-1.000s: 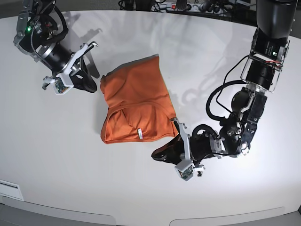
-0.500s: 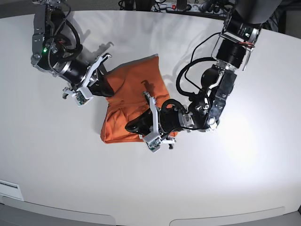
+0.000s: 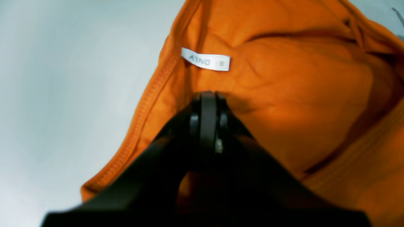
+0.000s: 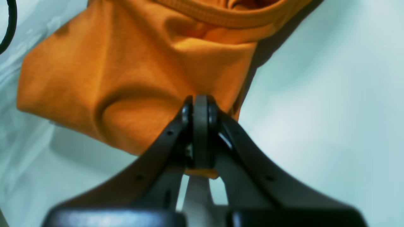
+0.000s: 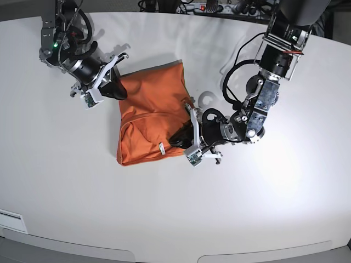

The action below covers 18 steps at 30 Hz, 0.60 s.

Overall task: Fold the T-shirt properly
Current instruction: 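Push the bundle's edge inward with the left gripper to neaten it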

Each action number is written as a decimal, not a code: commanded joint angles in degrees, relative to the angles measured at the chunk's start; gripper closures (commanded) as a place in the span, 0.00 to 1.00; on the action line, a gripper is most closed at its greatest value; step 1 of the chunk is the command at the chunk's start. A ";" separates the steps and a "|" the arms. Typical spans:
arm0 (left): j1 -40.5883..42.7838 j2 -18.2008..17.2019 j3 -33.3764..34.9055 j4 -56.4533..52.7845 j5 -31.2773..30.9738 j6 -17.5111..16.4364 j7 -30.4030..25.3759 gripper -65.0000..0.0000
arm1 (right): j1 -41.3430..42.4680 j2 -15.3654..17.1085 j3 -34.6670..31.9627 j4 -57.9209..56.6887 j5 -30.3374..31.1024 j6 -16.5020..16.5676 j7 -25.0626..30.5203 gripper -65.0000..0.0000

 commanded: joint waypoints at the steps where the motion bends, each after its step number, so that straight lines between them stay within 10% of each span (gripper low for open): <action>1: -1.92 -0.85 -0.44 1.20 -1.99 -0.25 -1.44 1.00 | -1.09 0.61 0.31 1.44 -0.04 0.10 -1.36 1.00; 12: -7.85 -3.17 -0.46 2.36 -8.94 -0.25 0.28 1.00 | -7.74 -2.38 0.31 11.54 2.10 -0.70 -1.18 1.00; 18: -9.77 -3.96 -4.09 5.05 -28.06 -0.25 19.56 1.00 | -3.19 -2.36 2.27 15.19 3.69 -1.55 -0.94 1.00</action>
